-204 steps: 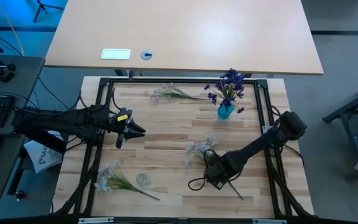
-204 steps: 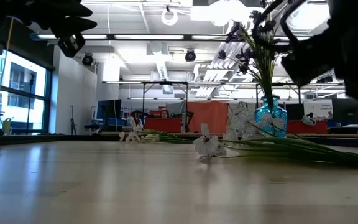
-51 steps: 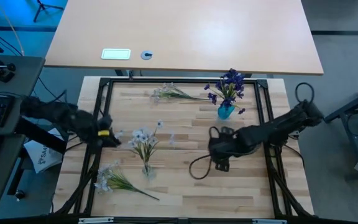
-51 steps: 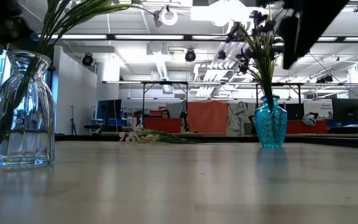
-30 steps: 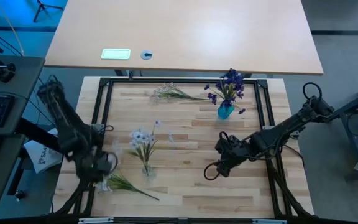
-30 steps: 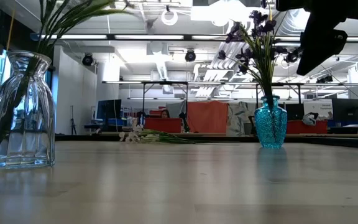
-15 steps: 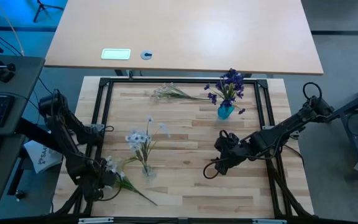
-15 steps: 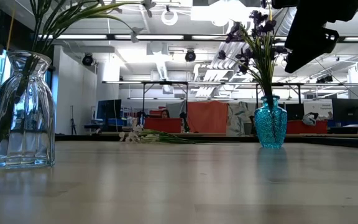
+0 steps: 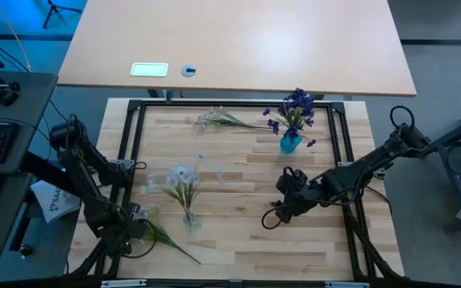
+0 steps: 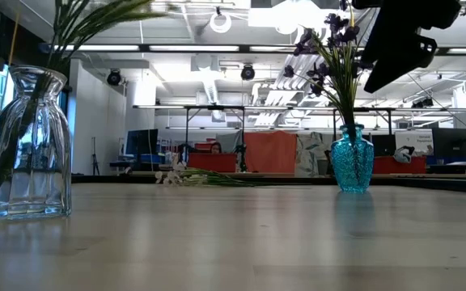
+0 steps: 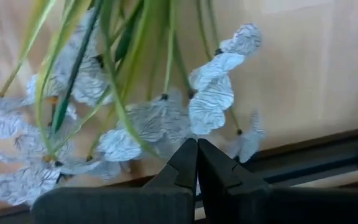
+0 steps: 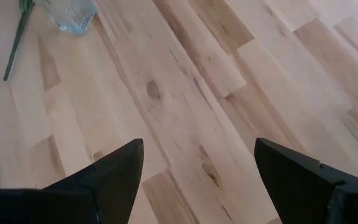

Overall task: Sort flowers into vase by color
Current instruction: Put the bottom white flowers into the transparent vase

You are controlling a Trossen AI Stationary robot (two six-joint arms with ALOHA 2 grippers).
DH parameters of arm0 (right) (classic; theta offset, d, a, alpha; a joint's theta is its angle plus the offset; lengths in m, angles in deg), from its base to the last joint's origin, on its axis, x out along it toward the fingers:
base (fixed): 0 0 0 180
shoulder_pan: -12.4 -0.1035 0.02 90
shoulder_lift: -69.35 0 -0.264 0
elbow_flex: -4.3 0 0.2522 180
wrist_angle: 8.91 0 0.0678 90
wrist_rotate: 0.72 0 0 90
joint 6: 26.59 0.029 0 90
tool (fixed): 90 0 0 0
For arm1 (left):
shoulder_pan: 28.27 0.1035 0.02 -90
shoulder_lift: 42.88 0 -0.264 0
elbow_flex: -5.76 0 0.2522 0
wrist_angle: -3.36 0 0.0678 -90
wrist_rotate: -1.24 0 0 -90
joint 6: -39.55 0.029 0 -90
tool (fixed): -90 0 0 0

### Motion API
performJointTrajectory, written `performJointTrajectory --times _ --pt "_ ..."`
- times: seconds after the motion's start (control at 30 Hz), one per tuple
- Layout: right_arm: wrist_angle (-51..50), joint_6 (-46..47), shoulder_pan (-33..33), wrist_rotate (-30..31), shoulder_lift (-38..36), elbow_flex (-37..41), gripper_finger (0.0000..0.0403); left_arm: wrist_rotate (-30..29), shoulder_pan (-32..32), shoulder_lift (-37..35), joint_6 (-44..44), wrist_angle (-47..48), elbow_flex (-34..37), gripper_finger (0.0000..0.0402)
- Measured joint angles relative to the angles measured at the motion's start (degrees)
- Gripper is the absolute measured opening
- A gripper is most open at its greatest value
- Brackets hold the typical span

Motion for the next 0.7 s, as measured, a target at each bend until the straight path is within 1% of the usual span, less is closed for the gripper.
performJointTrajectory --times 0.2,0.27,0.37,0.47,0.57,0.7 --pt "1.65 -0.13 0.0 1.22 0.02 0.0 0.0302 -0.54 1.92 0.0 2.42 -0.01 -0.7 0.0" --pt "2.2 -0.13 0.0 1.23 0.02 -0.02 0.0302 -2.81 2.31 -0.07 5.38 0.39 -2.24 0.0" --pt "2.28 -0.15 0.06 1.25 0.02 -0.02 0.0302 -8.15 2.43 -0.11 10.63 2.25 -4.85 0.0" --pt "2.29 -0.56 0.39 1.25 0.02 -0.02 0.0302 -12.36 2.87 -0.05 13.94 2.67 -5.11 0.0" --pt "2.28 -0.61 1.01 1.3 0.02 -0.02 0.0302 -13.37 3.97 0.09 16.95 2.37 -4.27 0.0" --pt "2.42 -1.09 1.66 1.34 0.02 -0.02 0.0302 -13.62 6.2 0.13 18.38 1.75 -3.29 0.0"
